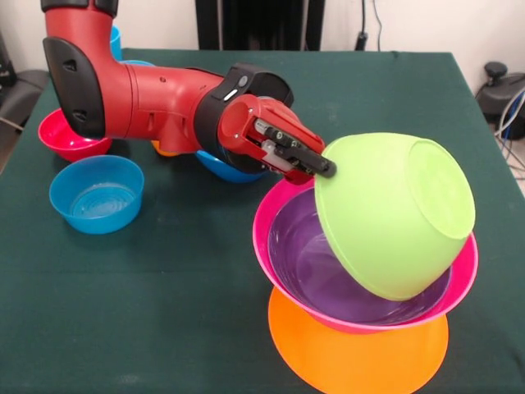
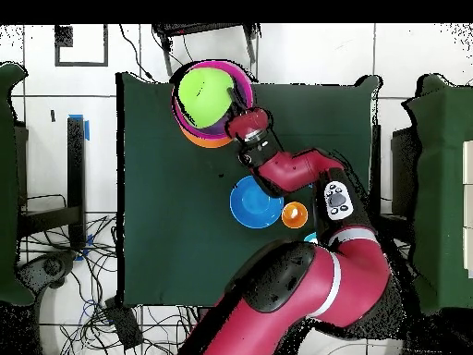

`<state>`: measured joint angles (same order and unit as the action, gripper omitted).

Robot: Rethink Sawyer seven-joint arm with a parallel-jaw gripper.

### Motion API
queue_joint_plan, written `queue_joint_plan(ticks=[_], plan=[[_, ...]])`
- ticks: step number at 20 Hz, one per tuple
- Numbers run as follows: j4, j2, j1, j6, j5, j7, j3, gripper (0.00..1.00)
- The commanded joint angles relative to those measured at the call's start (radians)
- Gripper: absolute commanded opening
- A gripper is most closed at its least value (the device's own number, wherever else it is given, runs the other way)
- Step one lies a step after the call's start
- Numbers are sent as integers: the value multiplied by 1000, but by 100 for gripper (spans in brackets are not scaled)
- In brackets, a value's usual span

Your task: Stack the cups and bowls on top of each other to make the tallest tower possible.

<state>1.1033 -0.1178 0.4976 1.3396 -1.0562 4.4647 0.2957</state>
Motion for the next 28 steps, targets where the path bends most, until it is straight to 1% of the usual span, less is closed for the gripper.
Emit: queue_joint_plan(ticks=[1, 2, 3, 12, 14, 17, 20, 24, 26, 28], plan=[[48, -3, 1, -18, -35, -16, -12, 0], [48, -3, 0, -17, -35, -16, -13, 0], [48, -2, 0, -17, -34, -16, -14, 100], [45, 0, 1, -9, -35, -14, -22, 100], [50, -2, 3, -15, -22, -16, -23, 100], [44, -7, 2, -11, -37, 10, -28, 100], [48, -10, 5, -3, -38, 12, -30, 100], [63, -24, 5, 2, -24, 1, -30, 100], [76, -41, -1, -4, -9, -9, -28, 100], [96, -60, -7, -13, 21, -30, -21, 100]])
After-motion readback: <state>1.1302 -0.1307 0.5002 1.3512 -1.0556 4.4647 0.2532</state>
